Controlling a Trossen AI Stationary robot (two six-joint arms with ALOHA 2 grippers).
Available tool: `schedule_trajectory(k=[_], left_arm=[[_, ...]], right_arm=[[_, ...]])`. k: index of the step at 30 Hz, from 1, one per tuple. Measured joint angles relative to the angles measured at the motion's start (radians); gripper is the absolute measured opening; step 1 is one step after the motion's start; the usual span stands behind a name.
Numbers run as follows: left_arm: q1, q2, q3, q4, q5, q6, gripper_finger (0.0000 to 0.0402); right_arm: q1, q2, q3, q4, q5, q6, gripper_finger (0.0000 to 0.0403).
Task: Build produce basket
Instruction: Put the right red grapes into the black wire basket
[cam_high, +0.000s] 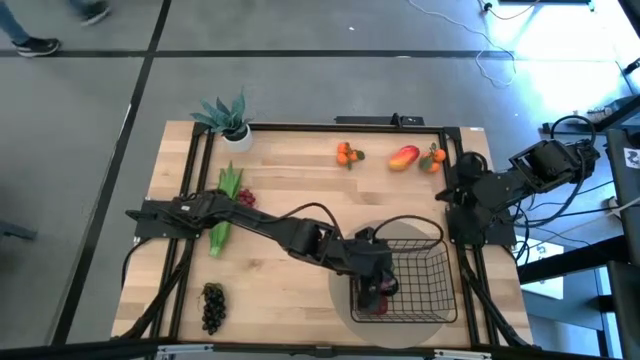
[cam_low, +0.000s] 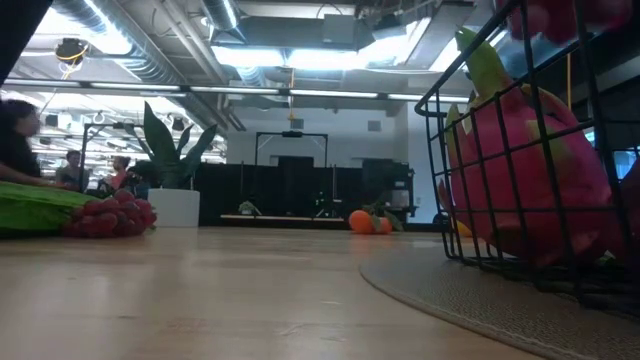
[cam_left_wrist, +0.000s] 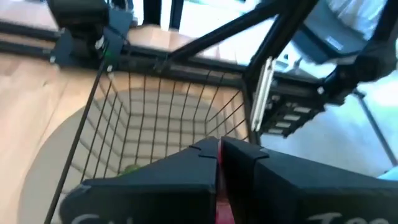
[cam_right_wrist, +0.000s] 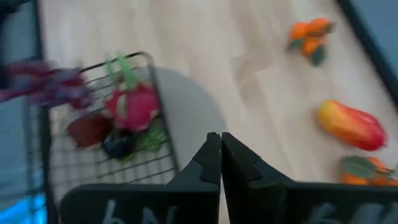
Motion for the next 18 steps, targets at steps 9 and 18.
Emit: schedule_trajectory(k=[9, 18], left_arm=[[0.008, 0.036, -0.001, -0.009, 0.002, -0.076, 0.0], [0.007, 0.064, -0.001, -0.024, 0.002, -0.108, 0.0]], right_arm=[[0.0, 0.0, 0.0, 0.085, -0.171, -0.136, 0.0], [0.0, 0.001, 0.0, 0.089, -0.174, -0.158, 0.0]])
